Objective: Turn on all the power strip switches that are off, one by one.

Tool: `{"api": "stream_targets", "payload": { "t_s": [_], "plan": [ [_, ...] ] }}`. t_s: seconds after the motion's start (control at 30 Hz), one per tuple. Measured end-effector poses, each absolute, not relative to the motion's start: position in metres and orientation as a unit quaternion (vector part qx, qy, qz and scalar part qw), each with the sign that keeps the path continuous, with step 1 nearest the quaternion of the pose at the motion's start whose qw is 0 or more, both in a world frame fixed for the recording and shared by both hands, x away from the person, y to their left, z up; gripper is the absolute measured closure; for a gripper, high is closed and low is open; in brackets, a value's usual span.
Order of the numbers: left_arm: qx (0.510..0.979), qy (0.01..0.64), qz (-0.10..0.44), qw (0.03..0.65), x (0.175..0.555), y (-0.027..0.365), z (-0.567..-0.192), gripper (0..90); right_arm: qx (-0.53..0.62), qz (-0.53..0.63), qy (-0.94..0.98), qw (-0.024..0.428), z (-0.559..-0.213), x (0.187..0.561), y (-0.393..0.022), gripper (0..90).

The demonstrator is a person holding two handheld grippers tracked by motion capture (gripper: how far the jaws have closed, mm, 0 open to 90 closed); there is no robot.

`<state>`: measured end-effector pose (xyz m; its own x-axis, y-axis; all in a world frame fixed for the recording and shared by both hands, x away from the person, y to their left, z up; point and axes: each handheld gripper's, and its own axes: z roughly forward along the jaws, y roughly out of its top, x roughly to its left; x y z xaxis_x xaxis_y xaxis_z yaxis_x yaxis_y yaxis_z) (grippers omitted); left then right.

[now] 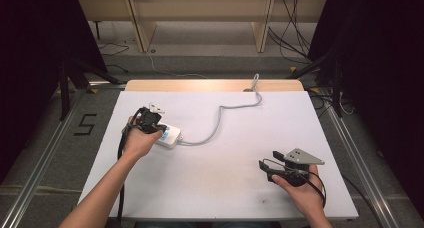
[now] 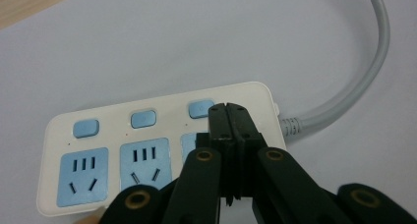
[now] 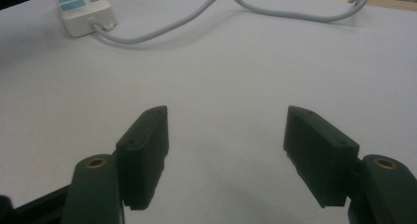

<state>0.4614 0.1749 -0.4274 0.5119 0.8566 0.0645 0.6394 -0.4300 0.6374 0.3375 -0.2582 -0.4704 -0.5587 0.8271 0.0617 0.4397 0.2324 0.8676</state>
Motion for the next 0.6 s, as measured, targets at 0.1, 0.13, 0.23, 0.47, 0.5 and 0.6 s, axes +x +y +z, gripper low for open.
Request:
{"api": "stream_targets", "payload": {
  "t_s": [0.1, 0.13, 0.23, 0.47, 0.5, 0.6],
  "plan": [
    [0.823, 0.457, 0.191, 0.278, 0.464, 0.174, -0.429, 89.6, 0.419, 0.455, 0.756, 0.212, -0.470, 0.338, -0.259, 34.5],
    [0.824, 0.458, 0.189, 0.276, 0.464, 0.174, -0.430, 89.6, 0.419, 0.455, 0.756, 0.212, -0.470, 0.338, -0.259, 34.5],
    [0.822, 0.462, 0.189, 0.274, 0.468, 0.174, -0.431, 89.6, 0.419, 0.456, 0.756, 0.212, -0.470, 0.338, -0.259, 34.5],
    [0.825, 0.463, 0.185, 0.266, 0.475, 0.172, -0.432, 89.6, 0.420, 0.455, 0.757, 0.211, -0.471, 0.338, -0.258, 34.5],
    [0.825, 0.464, 0.185, 0.265, 0.476, 0.171, -0.432, 89.6, 0.420, 0.454, 0.757, 0.211, -0.471, 0.338, -0.258, 34.5],
    [0.826, 0.464, 0.184, 0.261, 0.480, 0.169, -0.432, 89.6, 0.420, 0.455, 0.756, 0.211, -0.470, 0.338, -0.258, 34.5]
  ]
}}
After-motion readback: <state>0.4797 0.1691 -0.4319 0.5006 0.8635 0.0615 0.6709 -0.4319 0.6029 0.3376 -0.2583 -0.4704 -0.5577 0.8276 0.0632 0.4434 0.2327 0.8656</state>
